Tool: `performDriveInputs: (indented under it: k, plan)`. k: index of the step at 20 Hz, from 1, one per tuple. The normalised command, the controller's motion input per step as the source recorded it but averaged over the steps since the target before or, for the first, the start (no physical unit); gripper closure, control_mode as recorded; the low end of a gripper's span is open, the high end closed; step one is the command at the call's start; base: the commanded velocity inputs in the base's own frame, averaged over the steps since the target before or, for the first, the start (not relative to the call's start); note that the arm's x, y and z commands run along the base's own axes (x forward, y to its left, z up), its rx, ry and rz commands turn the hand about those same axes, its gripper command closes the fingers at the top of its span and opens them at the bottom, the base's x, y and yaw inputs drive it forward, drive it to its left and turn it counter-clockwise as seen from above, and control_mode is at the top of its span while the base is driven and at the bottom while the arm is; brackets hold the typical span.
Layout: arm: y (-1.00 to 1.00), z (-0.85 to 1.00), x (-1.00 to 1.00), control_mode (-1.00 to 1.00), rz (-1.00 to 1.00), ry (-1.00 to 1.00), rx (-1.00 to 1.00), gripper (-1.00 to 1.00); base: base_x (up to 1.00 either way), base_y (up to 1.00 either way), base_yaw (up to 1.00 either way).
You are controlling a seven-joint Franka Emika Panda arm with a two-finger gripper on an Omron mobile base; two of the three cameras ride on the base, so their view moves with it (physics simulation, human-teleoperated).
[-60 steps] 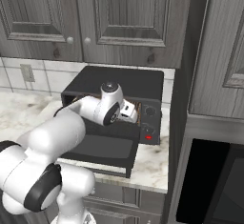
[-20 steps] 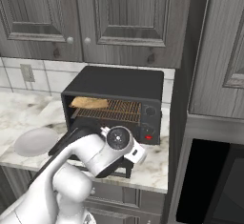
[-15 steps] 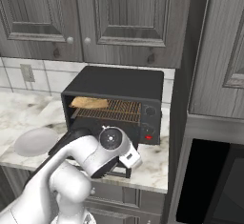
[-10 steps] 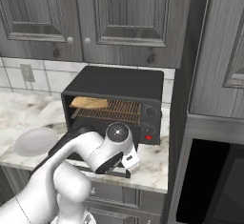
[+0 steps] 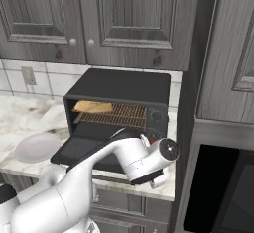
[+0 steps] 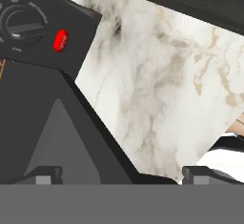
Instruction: Pull the toaster oven rack outwards. Pick up the baguette from the plate and place it on the toaster oven rack. Close the toaster oven door fully and set the temperature to the lowest setting.
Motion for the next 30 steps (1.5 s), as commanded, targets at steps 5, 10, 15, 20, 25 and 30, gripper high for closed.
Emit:
performDriveInputs:
  k: [5,10,15,20,25,30]
  plan:
    - [0.00,-0.32,-0.05,-1.00,0.00,-0.06,0.25,-1.00,0.00,0.00,0.00]
    - [0.06,-0.37,-0.17,-1.00,0.00,-0.04,0.25,-1.00,0.00,0.00,0.00]
    - [0.09,-0.49,-0.33,-1.00,0.00,-0.01,0.14,-1.00,0.00,0.00,0.00]
    - [0.01,-0.03,-0.05,-1.00,0.00,-0.08,0.02,-1.00,0.00,0.00,0.00]
    - [0.14,0.19,-0.04,-1.00,0.00,-0.20,0.00,-1.00,0.00,0.00,0.00]
    - [0.28,0.22,-0.05,-1.00,0.00,-0.17,0.00,-1.00,0.00,0.00,0.00]
